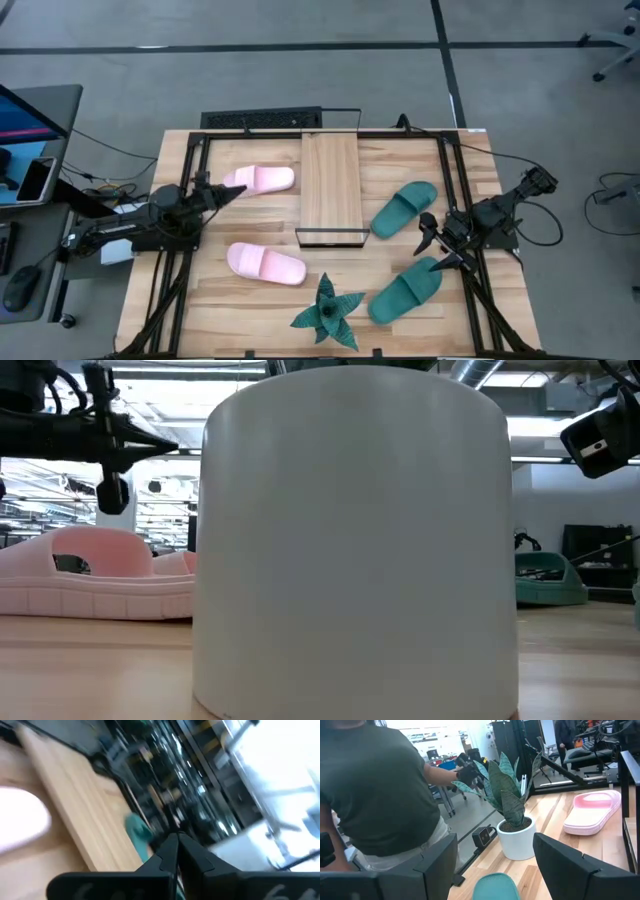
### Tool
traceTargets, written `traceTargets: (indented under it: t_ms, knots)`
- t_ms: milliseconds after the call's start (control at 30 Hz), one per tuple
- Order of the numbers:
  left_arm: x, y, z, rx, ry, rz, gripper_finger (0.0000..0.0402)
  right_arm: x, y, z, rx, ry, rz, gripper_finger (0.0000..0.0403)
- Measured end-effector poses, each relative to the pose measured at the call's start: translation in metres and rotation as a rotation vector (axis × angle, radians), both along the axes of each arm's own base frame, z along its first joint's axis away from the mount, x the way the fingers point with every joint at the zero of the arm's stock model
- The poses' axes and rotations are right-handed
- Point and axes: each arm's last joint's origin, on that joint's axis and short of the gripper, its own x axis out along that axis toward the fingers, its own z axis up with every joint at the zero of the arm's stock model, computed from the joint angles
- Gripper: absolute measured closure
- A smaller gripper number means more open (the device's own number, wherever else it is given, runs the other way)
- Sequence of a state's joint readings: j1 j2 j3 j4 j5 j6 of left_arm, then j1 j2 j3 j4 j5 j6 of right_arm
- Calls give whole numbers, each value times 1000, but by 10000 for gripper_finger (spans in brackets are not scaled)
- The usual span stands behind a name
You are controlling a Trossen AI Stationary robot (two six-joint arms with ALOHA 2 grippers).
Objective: Pick and place slides into the shelf
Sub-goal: Put the top pink slipper on the shelf
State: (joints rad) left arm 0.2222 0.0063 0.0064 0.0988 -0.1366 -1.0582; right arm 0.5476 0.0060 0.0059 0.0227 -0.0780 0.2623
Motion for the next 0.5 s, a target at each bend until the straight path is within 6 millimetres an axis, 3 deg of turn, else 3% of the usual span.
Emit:
traceTargets:
  t_ms: [233, 400, 500]
  knots:
    - [-2, 6, -2, -63, -6, 225, 401, 0, 0, 0, 0, 0, 0, 149]
    - [-4, 7, 2, 161, 147, 229, 401, 0, 0, 0, 0, 0, 0, 149]
    - [-9, 10, 15, 342, 220, 297, 401, 0, 0, 0, 0, 0, 0, 149]
